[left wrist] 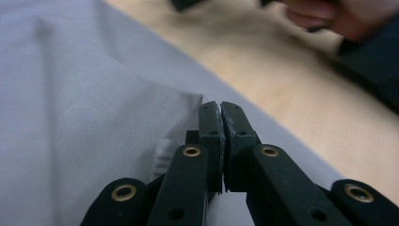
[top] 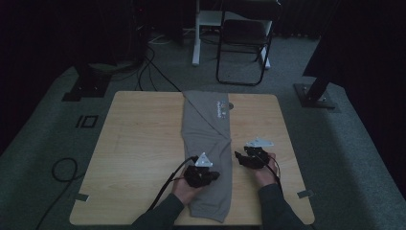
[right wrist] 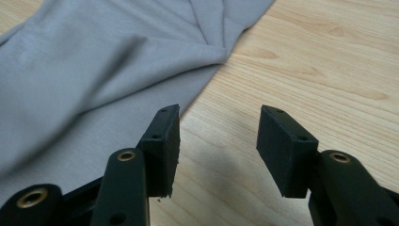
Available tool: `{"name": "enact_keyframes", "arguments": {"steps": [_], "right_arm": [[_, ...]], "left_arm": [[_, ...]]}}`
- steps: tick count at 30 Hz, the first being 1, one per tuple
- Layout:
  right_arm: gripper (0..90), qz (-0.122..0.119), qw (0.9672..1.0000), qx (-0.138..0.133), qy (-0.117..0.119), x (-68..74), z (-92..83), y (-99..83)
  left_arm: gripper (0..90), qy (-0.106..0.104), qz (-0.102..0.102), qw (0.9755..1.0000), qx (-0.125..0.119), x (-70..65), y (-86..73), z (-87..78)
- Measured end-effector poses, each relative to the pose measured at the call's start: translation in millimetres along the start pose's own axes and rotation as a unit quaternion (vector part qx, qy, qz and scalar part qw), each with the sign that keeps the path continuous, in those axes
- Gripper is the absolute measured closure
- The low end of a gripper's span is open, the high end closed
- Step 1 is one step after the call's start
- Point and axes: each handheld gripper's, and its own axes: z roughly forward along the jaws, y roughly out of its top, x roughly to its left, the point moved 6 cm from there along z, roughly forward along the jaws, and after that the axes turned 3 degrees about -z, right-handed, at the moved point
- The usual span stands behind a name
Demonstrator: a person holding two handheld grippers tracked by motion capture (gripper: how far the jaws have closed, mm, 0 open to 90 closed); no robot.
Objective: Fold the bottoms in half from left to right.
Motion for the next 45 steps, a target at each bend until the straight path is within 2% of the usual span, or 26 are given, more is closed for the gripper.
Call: {"name": "enact_keyframes", "arguments": {"steps": [2,3,4,5,7,8,9,10,12,13,15,16,17,18,19,21,22,23,24,25,27,29,33,39,45], "right_arm": [[49.8,0.0,1.0,0.0,0.001,1.0,-0.5,0.2],[49.8,-0.003,1.0,0.0,0.004,4.1,-2.1,0.5],[49.8,-0.003,1.0,0.0,0.004,4.1,-2.1,0.5],[49.7,-0.005,1.0,-0.001,0.007,5.6,-2.9,0.9],[49.7,-0.008,0.9999,-0.003,0.013,11.0,-5.8,2.1],[49.6,-0.008,0.9998,-0.006,0.019,14.7,-7.7,2.9],[49.5,-0.013,0.9993,-0.01,0.034,23.7,-11.8,3.6],[49.5,-0.013,0.9993,-0.01,0.034,23.7,-11.8,3.6],[49.5,-0.029,0.998,-0.006,0.056,41.6,-15.6,2.1],[49.5,-0.029,0.998,-0.006,0.056,41.6,-15.6,2.1],[49.5,-0.039,0.9964,-0.001,0.075,55.1,-15.5,-0.1],[49.5,-0.051,0.9947,0.007,0.089,67.2,-13.2,-3.0],[49.5,-0.051,0.9947,0.007,0.089,67.2,-13.2,-3.0],[50.2,-0.065,0.9935,0.019,0.091,74.4,-7.0,-5.7],[50.8,-0.068,0.9933,0.025,0.09,75.8,-3.0,-6.6],[51.5,-0.069,0.9932,0.031,0.088,76.2,1.0,-7.3],[52.1,-0.069,0.9934,0.042,0.081,74.6,8.9,-8.8],[52.1,-0.069,0.9934,0.042,0.081,74.6,8.9,-8.8],[53.6,-0.069,0.9936,0.031,0.083,71.3,13.7,-7.6],[53.8,-0.07,0.9939,0.03,0.079,68.6,15.8,-6.1],[53.8,-0.07,0.9942,0.029,0.076,66.2,18.0,-4.4],[54.0,-0.064,0.9952,0.023,0.071,57.5,26.5,1.6],[54.0,-0.061,0.9959,0.02,0.064,48.8,35.2,8.5],[53.9,-0.05,0.9973,0.016,0.052,28.3,54.3,23.5],[53.9,-0.04,0.9981,0.024,0.039,21.3,61.3,30.6]], "left_arm": [[86.2,-0.038,0.006,0.9993,-0.001,-11.2,-4.4,0.2],[79.2,-0.058,0.01,0.9983,-0.003,-16.1,-6.9,-1.2],[79.2,-0.071,0.011,0.9974,-0.005,-18.3,-7.8,-2.8],[73.9,-0.081,0.012,0.9966,-0.009,-20.2,-8.0,-6.0],[63.9,-0.075,0.021,0.9967,-0.024,-17.5,-5.0,-16.2],[62.6,-0.073,0.019,0.9965,-0.037,-13.7,-2.8,-23.1],[60.7,-0.058,0.008,0.9963,-0.063,-1.1,0.7,-37.9],[60.6,-0.058,0.008,0.9963,-0.063,-1.1,0.7,-37.9],[60.8,-0.025,-0.006,0.997,-0.073,16.2,-0.2,-48.4],[60.8,0.006,-0.011,0.9976,-0.069,25.7,-2.7,-50.2],[62.2,0.052,-0.019,0.9972,-0.05,43.8,-10.8,-49.1],[63.4,0.065,-0.027,0.9967,-0.039,50.8,-15.5,-46.6],[63.4,0.069,-0.036,0.9966,-0.027,57.3,-21.2,-42.3],[63.8,0.073,-0.044,0.9962,-0.018,63.3,-27.7,-35.1],[64.8,0.073,-0.044,0.9962,-0.018,63.3,-27.7,-35.1],[65.1,0.079,-0.053,0.9955,-0.001,67.3,-33.2,-27.2],[66.1,0.076,-0.05,0.9958,-0.007,67.5,-33.2,-25.8],[66.1,0.076,-0.049,0.9959,-0.007,68.1,-32.2,-24.7],[66.9,0.08,-0.049,0.9955,-0.005,69.3,-30.7,-23.9],[67.3,0.091,-0.047,0.9947,-0.005,72.8,-27.3,-21.2],[67.6,0.095,-0.047,0.9943,-0.005,75.1,-25.2,-19.5],[68.3,0.108,-0.047,0.993,-0.008,81.3,-20.3,-16.1],[68.3,0.119,-0.051,0.9915,-0.008,94.5,-8.6,-8.5],[68.4,0.131,-0.061,0.9894,-0.017,115.0,8.0,3.2],[66.2,0.134,-0.069,0.9883,-0.018,123.3,14.1,6.1]]}}
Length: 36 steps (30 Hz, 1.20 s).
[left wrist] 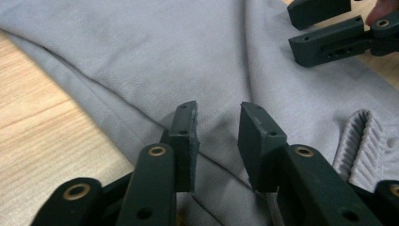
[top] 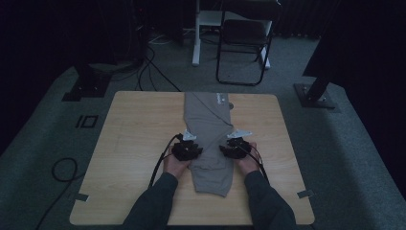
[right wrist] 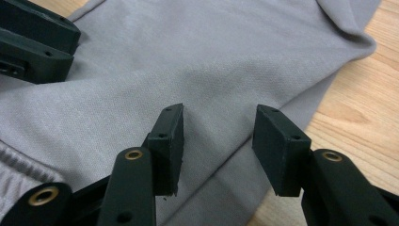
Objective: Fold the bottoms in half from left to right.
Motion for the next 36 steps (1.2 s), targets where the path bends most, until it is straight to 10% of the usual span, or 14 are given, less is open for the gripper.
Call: {"name": "enact_keyframes", "arguments": {"steps": [4,14,23,29,36], "right_arm": [[54.3,0.004,1.0,-0.002,-0.008,3.7,-5.4,-0.3],[52.9,-0.032,0.9963,-0.035,0.072,48.1,-42.8,-14.1],[56.3,-0.037,0.9948,-0.015,0.094,58.1,-30.2,-18.9],[81.0,-0.069,0.9936,-0.012,0.088,66.3,-38.2,-23.4],[82.1,-0.068,0.9919,-0.039,0.1,72.1,-71.5,-29.8]], "left_arm": [[65.2,-0.009,-0.011,0.9999,-0.008,0.9,0.5,-10.5],[60.1,-0.044,-0.011,0.9985,-0.032,-9.6,-22.5,-59.1],[55.8,-0.051,0.016,0.9986,0.005,-20.4,-46.8,-51.7],[81.1,-0.036,0.033,0.9986,-0.021,-27.2,-44.8,-58.7],[82.0,-0.064,0.067,0.9951,-0.033,-46.2,-43.5,-77.0]]}}
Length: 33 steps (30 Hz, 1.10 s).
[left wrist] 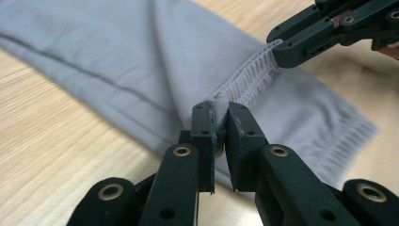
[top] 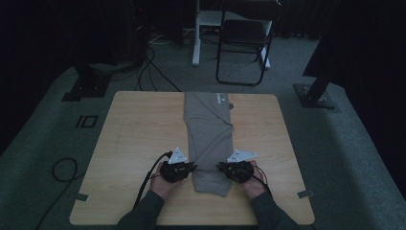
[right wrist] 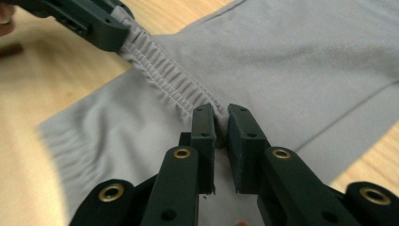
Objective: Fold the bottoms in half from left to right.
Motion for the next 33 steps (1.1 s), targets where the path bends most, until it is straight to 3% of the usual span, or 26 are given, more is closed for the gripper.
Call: {"name": "enact_keyframes", "arguments": {"steps": [6,16,21,23,24,26,27,28,30,33], "right_arm": [[82.6,-0.006,0.9999,-0.012,0.005,15.6,-27.8,-12.7],[83.3,-0.027,0.9994,-0.004,0.022,36.8,-47.8,-31.7],[79.4,-0.032,0.9981,0.016,0.049,45.8,-45.8,-41.8],[71.8,-0.027,0.9967,0.017,0.075,48.5,-46.3,-43.8],[66.1,-0.021,0.9944,0.006,0.103,50.4,-49.8,-43.1],[65.0,-0.019,0.9936,0.001,0.111,50.9,-51.5,-42.3],[59.8,-0.014,0.9931,-0.014,0.116,49.8,-54.7,-38.8],[59.8,-0.014,0.9931,-0.014,0.116,49.8,-54.7,-38.8],[56.5,-0.002,0.9941,-0.029,0.104,43.5,-56.7,-33.0],[53.9,0.007,0.9965,-0.036,0.075,33.0,-54.5,-26.4]], "left_arm": [[82.2,-0.031,0.027,0.9991,0.007,-29.0,-4.8,-8.6],[82.3,-0.048,0.047,0.9973,0.03,-49.9,-18.4,-11.9],[76.6,-0.065,0.029,0.9962,0.051,-48.8,-27.7,-9.7],[74.7,-0.076,0.025,0.9953,0.055,-50.1,-31.1,-10.8],[71.4,-0.079,0.025,0.995,0.057,-50.8,-32.2,-11.8],[70.0,-0.085,0.025,0.9946,0.054,-52.5,-32.4,-14.3],[67.7,-0.093,0.026,0.9943,0.046,-53.6,-30.2,-17.9],[67.5,-0.093,0.026,0.9943,0.046,-53.6,-30.2,-17.9],[65.5,-0.114,0.021,0.9927,0.032,-56.4,-26.6,-22.4],[63.6,-0.102,0.03,0.994,0.025,-55.7,-21.7,-24.3]]}}
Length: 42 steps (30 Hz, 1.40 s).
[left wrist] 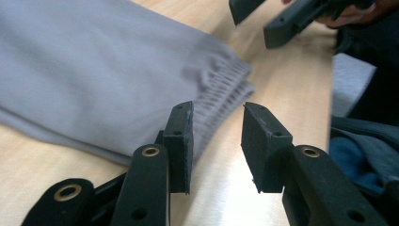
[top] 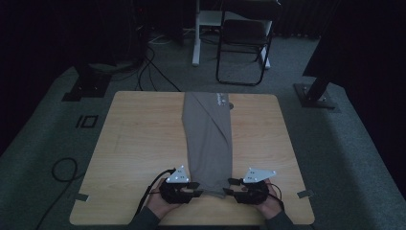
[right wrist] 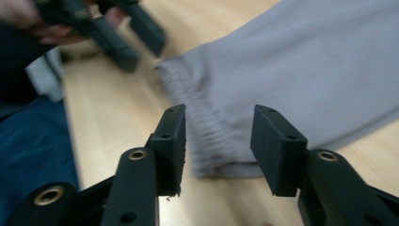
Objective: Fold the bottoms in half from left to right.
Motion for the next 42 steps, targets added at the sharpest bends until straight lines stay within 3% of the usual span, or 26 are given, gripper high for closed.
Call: {"name": "enact_keyframes", "arguments": {"steps": [1,5,8,12,15,19,24,29,33,36,39,42], "right_arm": [[53.9,0.0,1.0,0.0,0.0,0.0,0.0,0.0],[52.0,0.013,0.9987,-0.007,-0.05,-25.1,10.5,12.5],[51.0,0.023,0.9957,-0.004,-0.089,-47.8,23.5,21.4],[49.4,0.032,0.9893,0.007,-0.142,-78.0,45.7,30.9],[48.4,0.043,0.9838,0.021,-0.173,-99.7,62.7,34.2],[47.0,0.066,0.9776,0.034,-0.197,-127.1,81.1,38.6],[45.8,0.091,0.9705,0.036,-0.22,-157.1,97.3,48.4],[47.8,0.118,0.9681,0.036,-0.218,-176.2,113.3,54.1],[51.3,0.12,0.9666,0.034,-0.224,-180.2,118.7,53.6],[60.1,0.114,0.963,0.038,-0.241,-180.3,118.0,53.0],[65.4,0.114,0.9631,0.037,-0.241,-179.2,117.6,52.7],[69.8,0.114,0.9635,0.038,-0.239,-175.7,116.5,51.8]], "left_arm": [[63.6,0.01,0.0,0.9999,-0.001,3.3,1.5,0.2],[60.7,0.067,-0.014,0.9975,-0.019,32.5,13.2,3.0],[60.5,0.11,-0.035,0.9926,-0.038,61.3,25.0,6.4],[59.9,0.163,-0.062,0.9836,-0.045,101.0,37.4,16.6],[59.3,0.187,-0.071,0.9789,-0.038,123.9,45.2,26.0],[56.9,0.198,-0.075,0.9768,-0.033,149.6,50.9,40.0],[56.9,0.225,-0.093,0.9696,-0.026,176.5,59.6,52.0],[56.4,0.254,-0.111,0.9608,-0.015,196.4,67.1,59.1],[56.3,0.259,-0.116,0.9589,0.0,203.3,64.7,63.9],[67.8,0.276,-0.119,0.9539,-0.001,204.3,63.3,62.4],[80.0,0.268,-0.128,0.955,0.0,201.7,61.9,61.2],[83.8,0.264,-0.124,0.9565,0.002,196.7,59.6,60.3]]}}
